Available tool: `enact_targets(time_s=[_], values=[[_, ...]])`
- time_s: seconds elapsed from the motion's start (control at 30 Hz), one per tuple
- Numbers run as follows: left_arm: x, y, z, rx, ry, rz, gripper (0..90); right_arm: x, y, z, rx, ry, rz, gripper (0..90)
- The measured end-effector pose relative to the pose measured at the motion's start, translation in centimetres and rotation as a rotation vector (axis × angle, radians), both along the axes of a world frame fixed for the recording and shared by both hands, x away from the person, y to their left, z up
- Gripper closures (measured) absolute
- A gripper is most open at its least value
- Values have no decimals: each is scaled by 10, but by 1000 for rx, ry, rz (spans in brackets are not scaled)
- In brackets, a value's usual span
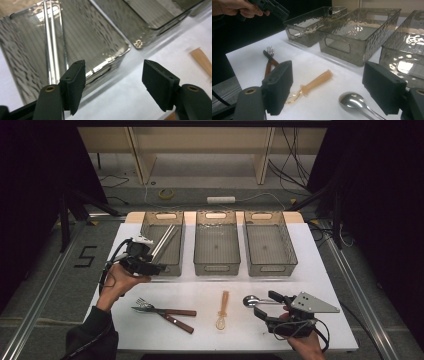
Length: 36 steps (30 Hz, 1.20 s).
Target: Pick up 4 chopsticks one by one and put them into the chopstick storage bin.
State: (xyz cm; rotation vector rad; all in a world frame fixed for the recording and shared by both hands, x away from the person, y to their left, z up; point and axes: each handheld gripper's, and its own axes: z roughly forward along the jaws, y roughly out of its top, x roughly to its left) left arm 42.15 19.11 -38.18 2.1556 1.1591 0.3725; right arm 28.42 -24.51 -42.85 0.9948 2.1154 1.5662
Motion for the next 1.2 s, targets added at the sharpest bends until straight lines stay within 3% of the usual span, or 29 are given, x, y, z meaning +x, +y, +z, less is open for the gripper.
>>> enact_targets(time_s=[0.3,0.4,0.53,0.8,0.93,1.2], values=[[-18,-16,-2,-43,-13,-49,327,0,-1,0,0,2,0,254],[-25,-20,-5,-58,-37,-53,318,1,-1,0,-7,3,-1,254],[-34,-21,-9,-102,-65,-54,309,1,-2,-1,-17,9,-1,255],[-48,-13,-16,-238,-98,-25,299,7,-8,-4,-34,25,-11,254],[-54,-14,-21,-252,-110,-25,297,12,-12,-5,-47,35,-15,255],[-66,-19,-35,-241,-114,-36,287,16,-10,-6,-110,53,4,255]])
